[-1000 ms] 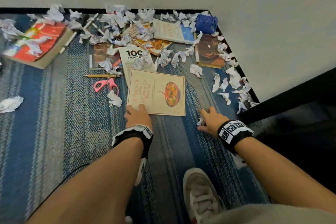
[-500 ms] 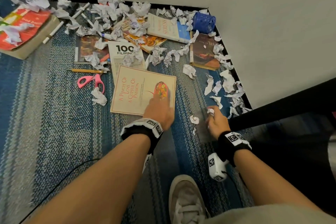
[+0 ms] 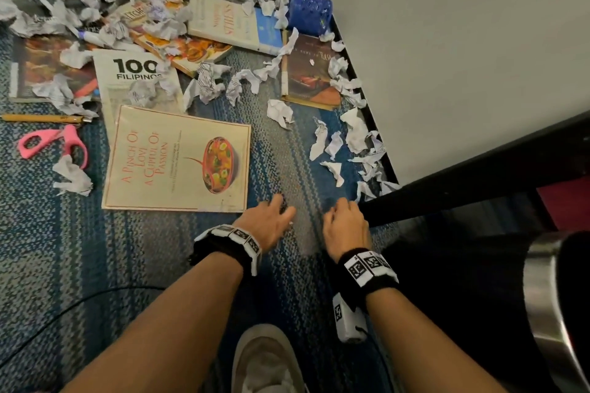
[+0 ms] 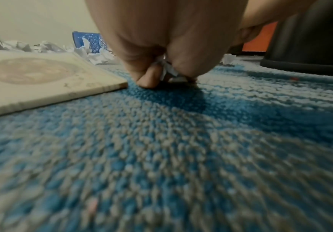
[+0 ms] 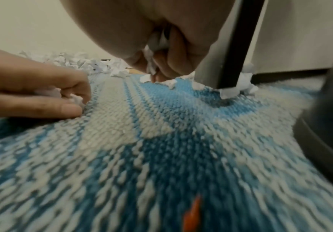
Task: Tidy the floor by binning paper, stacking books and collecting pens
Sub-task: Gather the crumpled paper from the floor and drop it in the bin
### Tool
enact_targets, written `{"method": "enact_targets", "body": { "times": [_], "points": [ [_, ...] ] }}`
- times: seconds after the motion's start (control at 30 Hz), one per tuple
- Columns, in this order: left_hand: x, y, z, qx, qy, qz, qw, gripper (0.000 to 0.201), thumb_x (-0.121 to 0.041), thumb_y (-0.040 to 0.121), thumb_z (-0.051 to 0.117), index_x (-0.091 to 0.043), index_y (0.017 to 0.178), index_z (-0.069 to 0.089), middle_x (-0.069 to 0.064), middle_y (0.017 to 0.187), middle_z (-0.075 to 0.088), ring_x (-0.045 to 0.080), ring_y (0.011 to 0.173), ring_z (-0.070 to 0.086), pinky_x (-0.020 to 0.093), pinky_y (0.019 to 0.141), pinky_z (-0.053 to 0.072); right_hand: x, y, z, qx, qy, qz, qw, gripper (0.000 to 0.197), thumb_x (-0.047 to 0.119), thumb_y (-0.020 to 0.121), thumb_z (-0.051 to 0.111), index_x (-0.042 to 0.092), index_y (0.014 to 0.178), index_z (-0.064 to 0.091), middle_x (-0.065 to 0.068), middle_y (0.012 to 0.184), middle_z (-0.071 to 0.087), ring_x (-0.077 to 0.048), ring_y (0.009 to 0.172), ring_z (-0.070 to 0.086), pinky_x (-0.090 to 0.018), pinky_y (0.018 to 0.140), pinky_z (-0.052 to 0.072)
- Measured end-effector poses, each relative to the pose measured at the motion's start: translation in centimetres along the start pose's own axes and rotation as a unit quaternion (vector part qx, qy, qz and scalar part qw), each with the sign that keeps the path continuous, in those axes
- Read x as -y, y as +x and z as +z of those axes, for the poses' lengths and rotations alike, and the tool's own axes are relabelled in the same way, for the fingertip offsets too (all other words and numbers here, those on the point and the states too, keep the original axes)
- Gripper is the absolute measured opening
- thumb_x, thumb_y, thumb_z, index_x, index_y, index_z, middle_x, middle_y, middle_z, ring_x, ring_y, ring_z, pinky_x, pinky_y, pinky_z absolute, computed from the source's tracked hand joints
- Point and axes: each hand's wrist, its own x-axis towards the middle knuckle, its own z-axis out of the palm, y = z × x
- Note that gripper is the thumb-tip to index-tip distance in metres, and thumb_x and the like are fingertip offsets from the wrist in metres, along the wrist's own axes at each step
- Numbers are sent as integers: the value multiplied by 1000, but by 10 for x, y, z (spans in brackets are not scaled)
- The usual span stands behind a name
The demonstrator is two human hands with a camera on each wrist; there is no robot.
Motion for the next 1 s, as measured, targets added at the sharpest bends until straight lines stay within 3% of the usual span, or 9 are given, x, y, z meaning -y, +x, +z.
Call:
{"method": "enact_targets", "body": {
  "times": [0.1,0.2,0.3,0.43,0.53,0.7,0.83,0.93,1.0],
  "points": [
    [4,6,-5,-2,-2,9,1000,26,-21,102,34,-11,125,35,19,124,40,39,95,59,46,72,48,8,23,-7,-25,-6,18,999,28,9,92,48,6,119,43,-17,126,40,-40,98,57,-38,71,40],
    [3,15,-19,-43,-51,-7,998,20,-16,101,36,-7,119,39,17,117,45,38,92,60,45,71,44,8,54,-8,-27,-84,37,995,45,4,92,45,3,135,32,-29,146,20,-47,128,35,-47,101,37],
    [-1,25,-34,-77,-87,-40,992,14,-12,101,36,-5,112,40,17,116,47,39,92,60,42,68,37,11,75,-10,31,-114,112,987,53,10,97,39,7,146,19,-36,151,2,-55,131,27,-56,106,34],
    [-7,37,-48,-97,-117,-51,987,17,-18,102,38,-4,110,41,19,115,52,41,98,58,45,74,40,20,80,-6,103,-100,133,981,41,15,100,33,3,139,27,-31,146,20,-46,122,44,-48,99,44],
    [-12,48,-57,-96,-103,-35,989,19,-18,100,39,-3,112,41,20,110,58,40,99,58,46,78,42,16,77,-4,101,-137,102,980,32,11,101,30,-1,131,37,-23,138,33,-38,123,43,-42,100,44],
    [-18,62,-74,-72,-73,-36,994,23,-15,98,40,-6,118,39,21,100,64,42,90,61,48,73,47,7,94,-7,141,-202,62,967,36,10,102,28,-1,133,42,-16,134,41,-34,125,41,-38,99,42],
    [-16,73,-96,-63,-78,-84,991,20,-19,96,41,-9,112,46,19,106,61,41,96,59,48,80,49,11,106,-13,173,-244,67,952,38,14,100,32,4,131,52,-16,137,47,-37,127,39,-46,100,43],
    [-16,83,-105,-56,-23,-55,997,18,-18,99,39,-6,110,48,17,111,53,39,99,57,48,80,48,14,115,-25,137,-157,144,967,39,18,100,36,1,134,46,-22,140,38,-40,130,34,-59,103,37],
    [-13,92,-106,-61,-14,-44,997,25,-28,101,39,-6,110,48,15,112,50,37,102,55,47,81,47,12,129,-25,105,-110,144,978,39,22,97,40,3,130,48,-19,133,40,-38,124,40,-57,98,43]
  ]
}}
